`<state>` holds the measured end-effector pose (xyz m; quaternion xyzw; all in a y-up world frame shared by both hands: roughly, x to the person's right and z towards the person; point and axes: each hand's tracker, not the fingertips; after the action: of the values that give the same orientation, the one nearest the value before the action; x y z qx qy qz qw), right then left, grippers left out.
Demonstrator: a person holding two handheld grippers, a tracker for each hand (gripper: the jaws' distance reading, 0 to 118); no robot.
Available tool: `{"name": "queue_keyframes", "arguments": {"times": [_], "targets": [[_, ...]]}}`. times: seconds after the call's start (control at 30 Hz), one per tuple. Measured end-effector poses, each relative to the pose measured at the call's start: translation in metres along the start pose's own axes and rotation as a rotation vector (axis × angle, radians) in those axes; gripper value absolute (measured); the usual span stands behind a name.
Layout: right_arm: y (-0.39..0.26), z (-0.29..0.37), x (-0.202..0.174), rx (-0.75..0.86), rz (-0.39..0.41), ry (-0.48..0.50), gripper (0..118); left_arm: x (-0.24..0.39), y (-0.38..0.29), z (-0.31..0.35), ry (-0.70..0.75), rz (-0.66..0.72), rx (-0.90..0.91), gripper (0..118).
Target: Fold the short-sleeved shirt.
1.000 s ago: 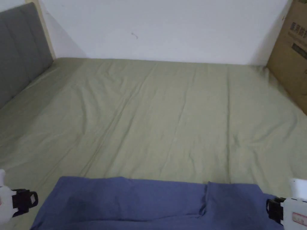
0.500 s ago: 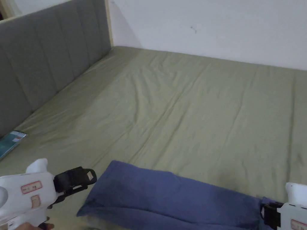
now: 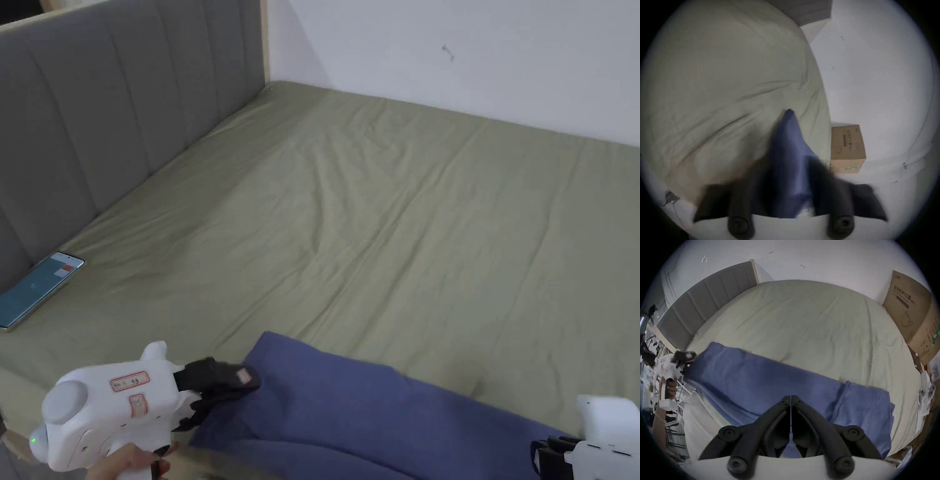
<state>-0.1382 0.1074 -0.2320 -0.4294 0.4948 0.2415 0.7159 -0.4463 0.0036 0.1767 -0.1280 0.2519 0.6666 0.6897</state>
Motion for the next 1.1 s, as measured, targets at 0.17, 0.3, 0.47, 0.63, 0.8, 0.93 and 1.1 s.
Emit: {"name": "queue_keyframes", "arguments": {"times": [0.17, 0.3, 0.47, 0.63, 0.8, 0.93, 1.1], "targets": [[0.001, -0.001, 0.007, -0.002, -0.030, 0.005, 1, -0.012, 0.005, 0.002, 0.014, -0.008, -0.015, 6], [0.000, -0.004, 0.013, -0.015, -0.034, -0.004, 1, -0.006, 0.005, 0.013, 0.038, -0.054, -0.026, 6], [-0.003, -0.005, 0.021, -0.018, -0.068, -0.002, 1, -0.006, 0.003, 0.016, 0.019, -0.045, -0.017, 6], [-0.008, -0.005, 0.025, -0.026, -0.068, -0.011, 1, 0.000, 0.004, 0.021, 0.027, -0.056, -0.018, 6], [-0.012, -0.002, 0.033, -0.026, -0.092, -0.015, 1, 0.008, 0.001, 0.030, 0.047, -0.054, -0.010, 6], [-0.014, 0.000, 0.040, -0.024, -0.113, -0.023, 1, 0.047, -0.011, 0.031, 0.004, -0.153, 0.018, 6], [-0.020, 0.010, 0.050, -0.002, -0.137, -0.028, 1, 0.132, -0.032, 0.016, -0.072, -0.363, -0.014, 6]]}}
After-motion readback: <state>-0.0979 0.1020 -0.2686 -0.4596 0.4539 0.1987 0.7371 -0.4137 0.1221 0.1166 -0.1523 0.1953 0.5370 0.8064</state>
